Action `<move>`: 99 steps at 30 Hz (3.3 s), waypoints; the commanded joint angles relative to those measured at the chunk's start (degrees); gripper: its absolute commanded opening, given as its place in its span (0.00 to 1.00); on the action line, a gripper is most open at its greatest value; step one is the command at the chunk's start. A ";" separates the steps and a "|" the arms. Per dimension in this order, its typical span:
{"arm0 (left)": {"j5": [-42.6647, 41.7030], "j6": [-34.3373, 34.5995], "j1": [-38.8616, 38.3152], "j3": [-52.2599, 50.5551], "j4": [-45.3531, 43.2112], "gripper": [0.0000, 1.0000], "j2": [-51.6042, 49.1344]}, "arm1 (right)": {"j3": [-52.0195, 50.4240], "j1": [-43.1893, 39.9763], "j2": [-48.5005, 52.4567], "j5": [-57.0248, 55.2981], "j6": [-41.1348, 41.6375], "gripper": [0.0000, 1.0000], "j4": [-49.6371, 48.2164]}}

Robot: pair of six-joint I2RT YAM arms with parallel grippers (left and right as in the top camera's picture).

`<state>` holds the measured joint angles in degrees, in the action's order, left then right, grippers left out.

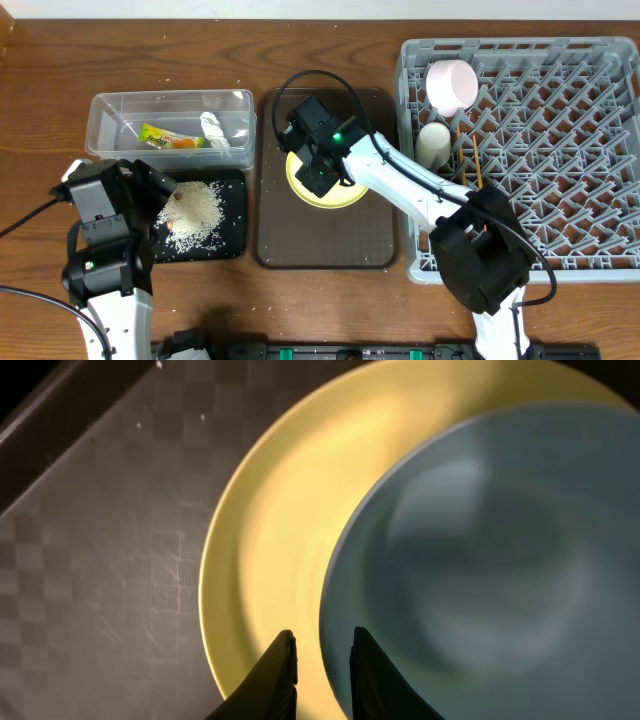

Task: Sort waste into correct bins and load items into the dishwasher rack
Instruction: 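Close the right gripper on the blue bowl rim, then lift the blue bowl and carry it right into the rack, then set the blue bowl down in the rack and open the right gripper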

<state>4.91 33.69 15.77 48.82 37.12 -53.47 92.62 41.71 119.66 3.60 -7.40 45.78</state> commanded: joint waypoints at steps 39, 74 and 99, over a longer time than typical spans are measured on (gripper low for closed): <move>0.70 0.50 0.35 1.01 0.13 0.98 -0.02 | 9.68 -6.88 -24.28 3.89 3.56 0.01 22.75; 0.72 0.50 0.35 1.01 0.13 0.98 -0.02 | -33.33 -53.42 -34.93 80.91 -40.92 0.01 21.16; 0.70 0.50 0.35 1.01 0.13 0.98 -0.02 | -41.53 -54.07 -34.91 70.27 -36.28 0.01 12.94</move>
<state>4.91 33.69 15.77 48.82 37.12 -53.47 51.35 -11.05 84.82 77.14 -45.84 58.76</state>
